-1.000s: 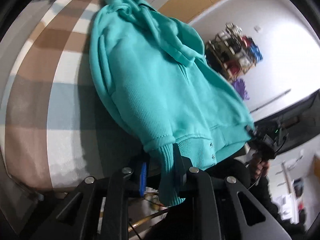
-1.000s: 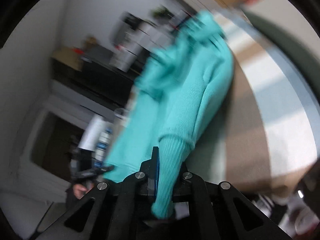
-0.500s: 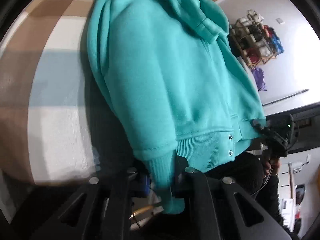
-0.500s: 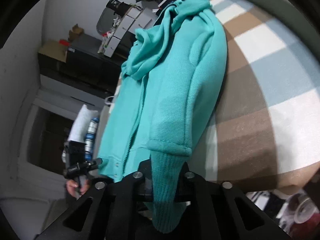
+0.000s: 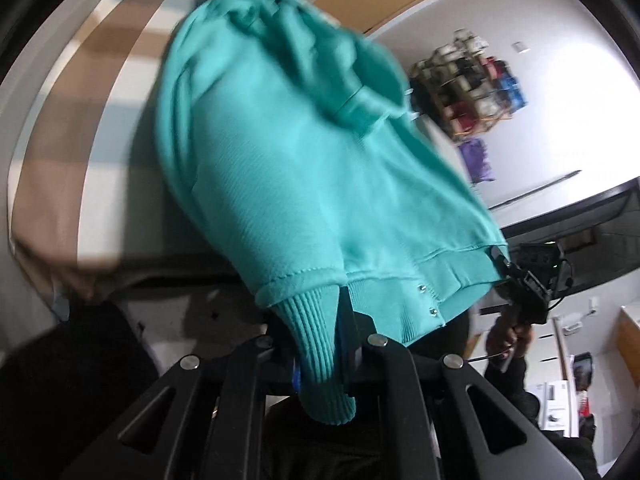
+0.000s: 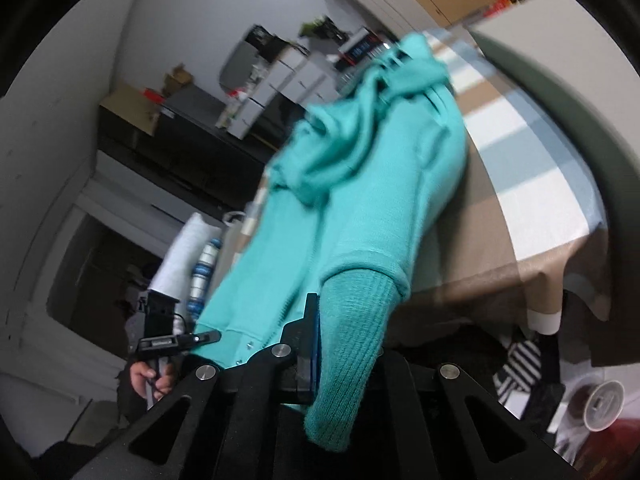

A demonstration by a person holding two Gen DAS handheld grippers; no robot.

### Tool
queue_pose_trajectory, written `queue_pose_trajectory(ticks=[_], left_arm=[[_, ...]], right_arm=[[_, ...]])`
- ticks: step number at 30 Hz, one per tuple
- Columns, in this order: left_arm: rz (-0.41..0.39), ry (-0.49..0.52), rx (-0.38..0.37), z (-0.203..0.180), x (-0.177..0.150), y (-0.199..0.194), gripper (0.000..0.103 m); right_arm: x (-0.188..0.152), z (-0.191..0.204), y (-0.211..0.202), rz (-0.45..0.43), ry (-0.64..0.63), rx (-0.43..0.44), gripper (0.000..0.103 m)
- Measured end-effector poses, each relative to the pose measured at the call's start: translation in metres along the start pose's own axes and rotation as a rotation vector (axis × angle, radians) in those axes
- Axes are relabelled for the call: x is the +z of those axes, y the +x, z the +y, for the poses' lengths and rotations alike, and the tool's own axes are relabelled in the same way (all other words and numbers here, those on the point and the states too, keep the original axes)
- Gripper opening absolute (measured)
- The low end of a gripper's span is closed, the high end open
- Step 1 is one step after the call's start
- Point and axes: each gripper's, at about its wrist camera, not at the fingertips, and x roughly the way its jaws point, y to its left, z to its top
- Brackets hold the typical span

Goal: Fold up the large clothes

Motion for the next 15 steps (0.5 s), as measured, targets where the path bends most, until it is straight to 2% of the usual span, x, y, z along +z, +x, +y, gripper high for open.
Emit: queue_pose_trajectory(ticks=[3,5,7,10,11,13,15], left_arm=[[-0.057,0.042,-0.047,-0.021,0.047,-0.01,0.007],[-0.095,0.059,-0.09,-0.036,0.088,-0.019,0.007],[-0.141,0.067,-0.101,-0.05,0.136,-0.028,0.007],[-0.175,-0.004,-0.114,-0.048,0.205,-0.028,0.007],[-0.168,0.002,-0.104,-0.048,0.223,-0.026,0.007],[-0.188,-0.057,-0.074,-0.045,0.263,-0.014,0.007],[-0.168,-0.078,-0.065,-0.037,0.292,-0.003,0.007]], right_arm=[[0.027,0.021,-0.008,-0.07,-0.025,0.027,0.006],[0.058,0.037,-0.007,-0.112,-0.043,0.009,0.006],[0.097,0.046,0.001,-0.139,-0.033,0.012,0.006],[0.159,0.054,0.022,-0.155,-0.002,0.012,0.007],[0.174,0.053,0.028,-0.153,0.012,0.005,0.007],[0.215,0.046,0.049,-0.142,0.071,-0.025,0.007],[0.25,0.04,0.072,-0.113,0.099,-0.058,0.007]])
